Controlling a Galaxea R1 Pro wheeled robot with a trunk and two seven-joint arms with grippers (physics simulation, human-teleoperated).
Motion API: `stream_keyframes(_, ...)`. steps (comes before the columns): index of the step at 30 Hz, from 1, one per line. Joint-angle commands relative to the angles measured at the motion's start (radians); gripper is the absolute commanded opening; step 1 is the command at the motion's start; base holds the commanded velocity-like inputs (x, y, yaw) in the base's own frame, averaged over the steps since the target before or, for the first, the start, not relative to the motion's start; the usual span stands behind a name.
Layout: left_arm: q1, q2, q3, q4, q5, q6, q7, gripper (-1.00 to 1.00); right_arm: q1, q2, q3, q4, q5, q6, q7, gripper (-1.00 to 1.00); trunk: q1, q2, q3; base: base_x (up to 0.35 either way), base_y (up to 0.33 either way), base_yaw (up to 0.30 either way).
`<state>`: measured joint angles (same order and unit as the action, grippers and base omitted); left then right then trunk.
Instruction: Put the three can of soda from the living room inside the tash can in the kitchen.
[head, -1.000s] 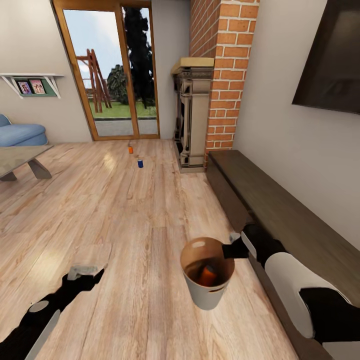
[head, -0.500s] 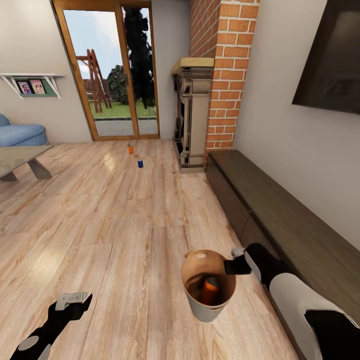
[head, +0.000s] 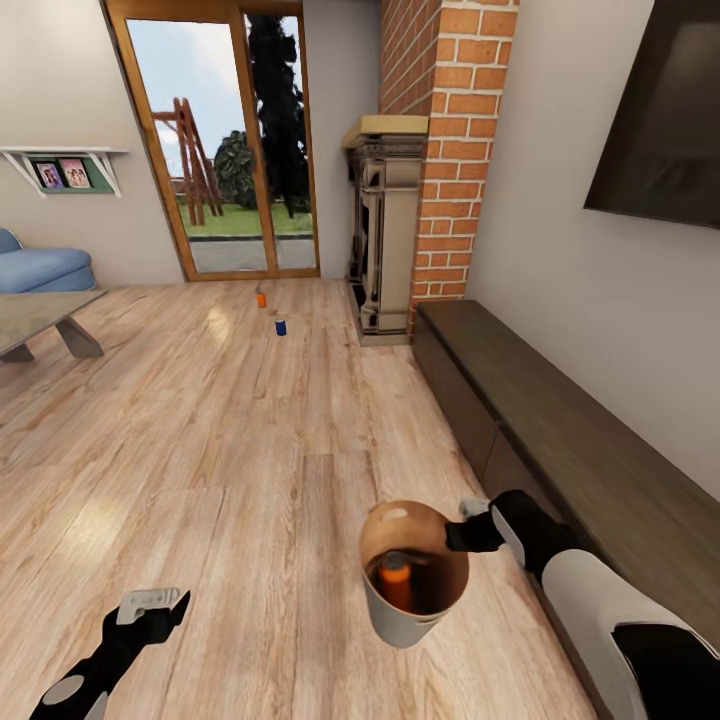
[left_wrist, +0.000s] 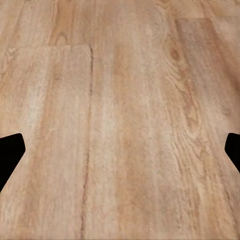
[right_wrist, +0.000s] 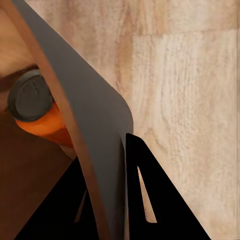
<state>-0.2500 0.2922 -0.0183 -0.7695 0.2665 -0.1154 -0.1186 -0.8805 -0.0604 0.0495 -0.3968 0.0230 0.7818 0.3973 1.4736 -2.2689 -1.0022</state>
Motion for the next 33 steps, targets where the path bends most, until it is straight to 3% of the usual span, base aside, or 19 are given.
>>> stream_keyframes(1,0.000,0.000,0.000,-0.002,0.000,0.000,-0.001,1.00,0.000,-0.002,-0.004,-0.001,-0.026,0.005,0.008,-1.00,0.000,0.000,0.000,0.000,0.000,0.000)
stream_keyframes(12,0.000,-0.001,0.000,-0.003,0.000,0.004,-0.002,1.00,0.000,-0.012,-0.001,-0.002,-0.018,0.005,0.087,-1.00,0.000,0.000,0.000,0.000,0.000,0.000)
stream_keyframes(33,0.000,-0.005,0.000,0.001,0.000,0.002,-0.001,1.00,0.000,-0.009,0.004,-0.001,-0.014,0.006,0.094,-1.00,0.000,0.000,0.000,0.000,0.000,0.000)
